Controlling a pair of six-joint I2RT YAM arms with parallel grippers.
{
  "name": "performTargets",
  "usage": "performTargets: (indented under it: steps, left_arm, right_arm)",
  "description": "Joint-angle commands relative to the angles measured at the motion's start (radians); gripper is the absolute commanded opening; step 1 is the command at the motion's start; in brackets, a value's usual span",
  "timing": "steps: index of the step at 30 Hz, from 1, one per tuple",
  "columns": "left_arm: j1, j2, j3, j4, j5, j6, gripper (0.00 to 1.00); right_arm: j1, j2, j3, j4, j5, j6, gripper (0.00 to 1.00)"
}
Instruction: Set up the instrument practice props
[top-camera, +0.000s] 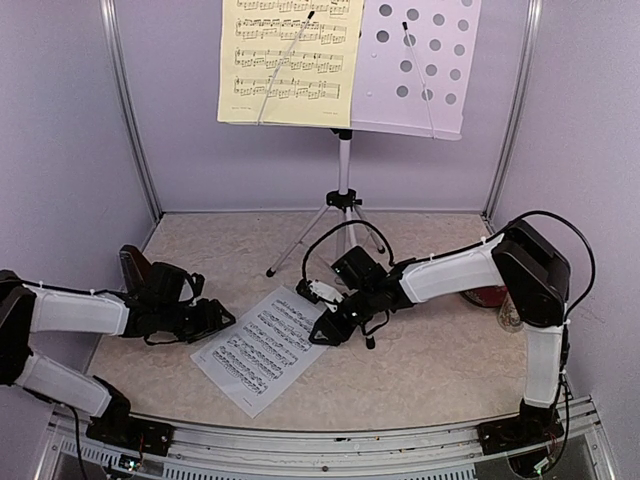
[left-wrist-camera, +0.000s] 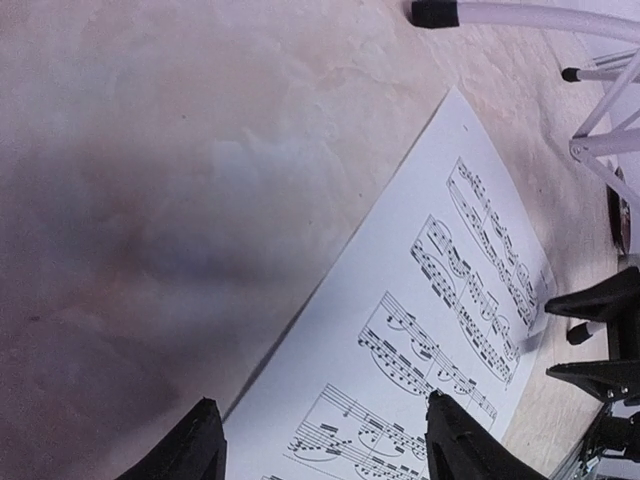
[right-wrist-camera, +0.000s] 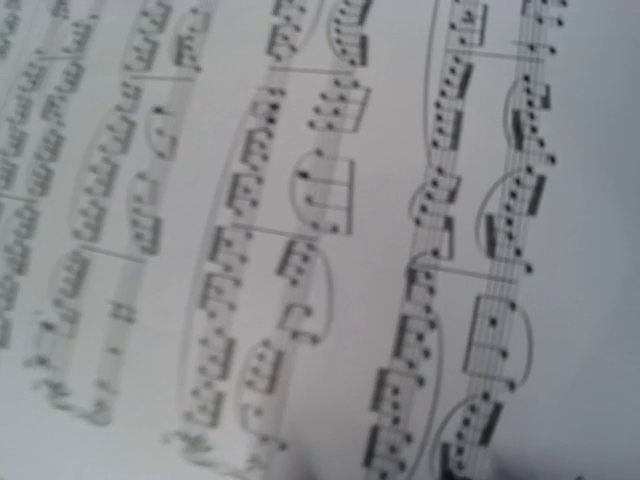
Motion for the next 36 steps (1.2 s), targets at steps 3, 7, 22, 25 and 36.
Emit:
performTargets:
  steps: [3,7,22,25,36]
  left_arm:
    - [0.079,0.100,0.021,0.099,0.056,0.036,0.68]
    - [0.081,0.166,0.030,0.133,0.098,0.055,0.67]
    - [-0.013,0.297,0.020,0.248,0.287,0.063,0.61]
    - [-0.036,0.310,0.013,0.335,0.349,0.035,0.60]
    - [-0.110,0.307,0.058,0.438,0.341,0.023,0.64]
  right_arm:
    - [0.040,-0.046,-0.001,-0.043,0.011,0.004,0.47]
    - [0.042,-0.024,0.000,-0.038,0.018,0.013,0.43]
    - [0.075,0.083,0.024,-0.020,0.024,-0.011,0.37]
    - [0.077,0.101,0.036,-0.022,0.026,-0.015,0.37]
    - [0.094,0.118,0.053,-0.023,0.028,-0.028,0.36]
